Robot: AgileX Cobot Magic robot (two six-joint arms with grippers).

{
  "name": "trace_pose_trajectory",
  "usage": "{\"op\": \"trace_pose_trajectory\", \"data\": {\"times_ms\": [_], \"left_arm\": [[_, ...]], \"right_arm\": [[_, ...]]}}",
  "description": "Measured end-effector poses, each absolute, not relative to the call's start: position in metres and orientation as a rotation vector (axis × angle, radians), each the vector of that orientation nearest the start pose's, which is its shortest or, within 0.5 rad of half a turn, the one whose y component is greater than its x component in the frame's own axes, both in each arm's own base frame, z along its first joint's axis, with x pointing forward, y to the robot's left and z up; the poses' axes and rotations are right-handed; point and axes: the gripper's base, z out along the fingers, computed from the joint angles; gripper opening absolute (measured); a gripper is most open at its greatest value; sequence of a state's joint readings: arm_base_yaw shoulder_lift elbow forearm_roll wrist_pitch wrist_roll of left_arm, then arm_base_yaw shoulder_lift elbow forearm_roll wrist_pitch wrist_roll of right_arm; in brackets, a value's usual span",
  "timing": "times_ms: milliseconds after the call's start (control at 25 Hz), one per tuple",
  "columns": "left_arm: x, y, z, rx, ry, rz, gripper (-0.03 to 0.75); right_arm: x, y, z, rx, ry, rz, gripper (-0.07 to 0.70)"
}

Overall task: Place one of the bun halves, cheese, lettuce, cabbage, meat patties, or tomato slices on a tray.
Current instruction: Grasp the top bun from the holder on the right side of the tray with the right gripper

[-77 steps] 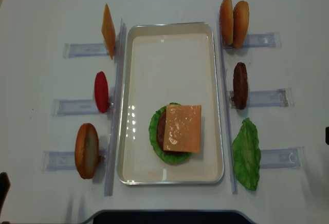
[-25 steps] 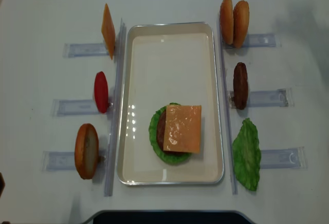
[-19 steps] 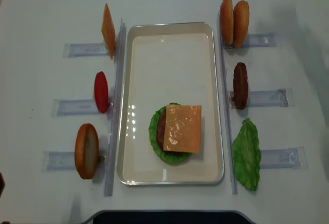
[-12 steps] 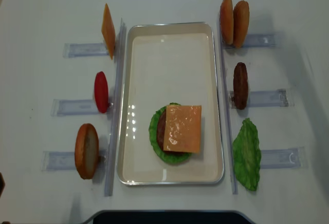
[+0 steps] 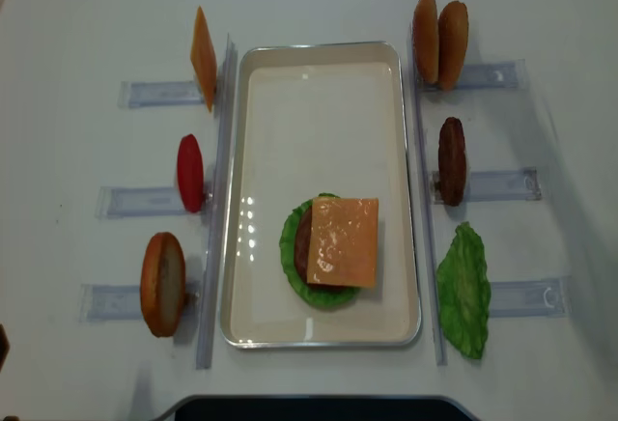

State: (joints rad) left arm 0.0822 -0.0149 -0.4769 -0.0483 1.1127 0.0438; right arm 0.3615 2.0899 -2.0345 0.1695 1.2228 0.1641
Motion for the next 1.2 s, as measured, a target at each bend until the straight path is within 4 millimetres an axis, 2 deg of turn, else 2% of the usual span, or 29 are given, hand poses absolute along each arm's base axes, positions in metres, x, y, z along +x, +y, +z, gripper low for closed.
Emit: {"op": "trace_pose_trajectory", "data": {"times_ms": [800,1080,1200], "left_arm": [[-0.007,-0.004,0.267,-0.037,2.103,0.017,-0.001],[-0.007,-0.004,0.267,-0.037,2.103,0.017,-0.001],[-0.007,-0.004,0.267,-0.037,2.103,0.017,-0.001]], "right_arm": [[0.427,0.170,0.289,-0.232,2.792,0.275,0.542],[0.434,0.173,0.265,-0.232,2.843,0.258,0.542],[0.435,0.174,0.263,-0.232,2.849,0.256,0.542]]}}
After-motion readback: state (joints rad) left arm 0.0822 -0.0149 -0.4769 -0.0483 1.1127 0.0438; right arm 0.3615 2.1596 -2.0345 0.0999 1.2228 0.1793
